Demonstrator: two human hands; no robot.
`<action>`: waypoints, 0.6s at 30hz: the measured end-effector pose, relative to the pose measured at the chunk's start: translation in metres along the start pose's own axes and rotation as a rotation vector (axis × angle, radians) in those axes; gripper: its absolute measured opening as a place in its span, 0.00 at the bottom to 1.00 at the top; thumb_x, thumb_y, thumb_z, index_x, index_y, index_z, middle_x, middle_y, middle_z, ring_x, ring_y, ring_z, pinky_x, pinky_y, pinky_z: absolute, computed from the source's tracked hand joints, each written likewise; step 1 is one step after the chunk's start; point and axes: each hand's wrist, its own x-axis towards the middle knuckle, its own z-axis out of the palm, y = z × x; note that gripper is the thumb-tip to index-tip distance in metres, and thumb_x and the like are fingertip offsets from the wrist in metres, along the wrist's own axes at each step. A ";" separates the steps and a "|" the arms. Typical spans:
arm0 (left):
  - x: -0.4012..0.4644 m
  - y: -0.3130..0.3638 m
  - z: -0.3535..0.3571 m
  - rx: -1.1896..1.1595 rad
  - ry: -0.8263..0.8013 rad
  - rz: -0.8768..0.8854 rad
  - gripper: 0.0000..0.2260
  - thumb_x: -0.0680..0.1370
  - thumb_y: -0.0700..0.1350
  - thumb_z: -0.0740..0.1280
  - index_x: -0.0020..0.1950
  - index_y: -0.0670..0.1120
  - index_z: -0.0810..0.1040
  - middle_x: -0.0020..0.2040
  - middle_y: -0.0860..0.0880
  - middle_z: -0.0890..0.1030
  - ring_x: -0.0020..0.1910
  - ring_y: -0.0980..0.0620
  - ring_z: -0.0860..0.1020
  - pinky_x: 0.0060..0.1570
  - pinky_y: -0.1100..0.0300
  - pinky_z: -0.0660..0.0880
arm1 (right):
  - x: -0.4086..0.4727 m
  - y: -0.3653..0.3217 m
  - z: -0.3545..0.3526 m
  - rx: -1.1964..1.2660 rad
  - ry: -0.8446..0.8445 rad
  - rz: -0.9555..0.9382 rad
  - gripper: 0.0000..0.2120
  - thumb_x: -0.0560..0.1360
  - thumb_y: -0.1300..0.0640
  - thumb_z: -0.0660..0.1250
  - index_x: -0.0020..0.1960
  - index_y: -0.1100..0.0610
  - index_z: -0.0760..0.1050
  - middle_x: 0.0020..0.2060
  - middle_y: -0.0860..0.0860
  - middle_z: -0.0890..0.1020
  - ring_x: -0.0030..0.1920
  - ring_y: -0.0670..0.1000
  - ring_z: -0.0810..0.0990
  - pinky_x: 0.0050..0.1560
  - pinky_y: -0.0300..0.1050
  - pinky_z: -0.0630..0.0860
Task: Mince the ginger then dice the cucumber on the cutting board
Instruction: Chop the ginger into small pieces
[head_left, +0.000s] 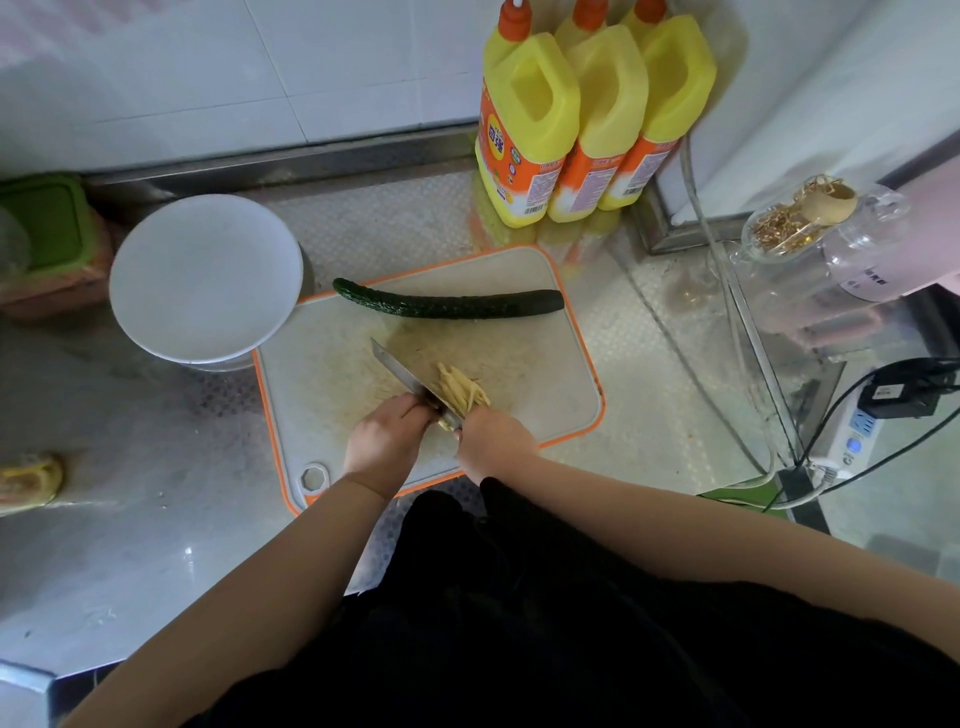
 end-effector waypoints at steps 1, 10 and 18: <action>0.000 0.000 0.001 -0.002 -0.007 -0.002 0.06 0.71 0.36 0.72 0.45 0.45 0.84 0.43 0.49 0.82 0.39 0.47 0.80 0.29 0.55 0.77 | 0.001 0.002 -0.002 0.014 -0.012 -0.010 0.11 0.81 0.55 0.58 0.54 0.61 0.75 0.49 0.58 0.80 0.52 0.58 0.79 0.45 0.47 0.71; 0.006 0.001 -0.003 -0.020 -0.014 -0.004 0.10 0.75 0.44 0.63 0.42 0.44 0.83 0.40 0.49 0.81 0.37 0.48 0.79 0.28 0.56 0.77 | 0.001 0.012 -0.011 0.085 -0.017 -0.027 0.17 0.81 0.51 0.57 0.56 0.64 0.75 0.51 0.60 0.79 0.54 0.59 0.78 0.48 0.47 0.70; 0.005 -0.001 -0.001 -0.022 0.005 -0.013 0.10 0.76 0.44 0.63 0.41 0.44 0.83 0.39 0.48 0.81 0.35 0.47 0.80 0.26 0.54 0.76 | 0.002 0.010 -0.009 0.001 -0.003 -0.046 0.16 0.81 0.52 0.57 0.57 0.64 0.74 0.53 0.60 0.80 0.54 0.59 0.79 0.50 0.49 0.74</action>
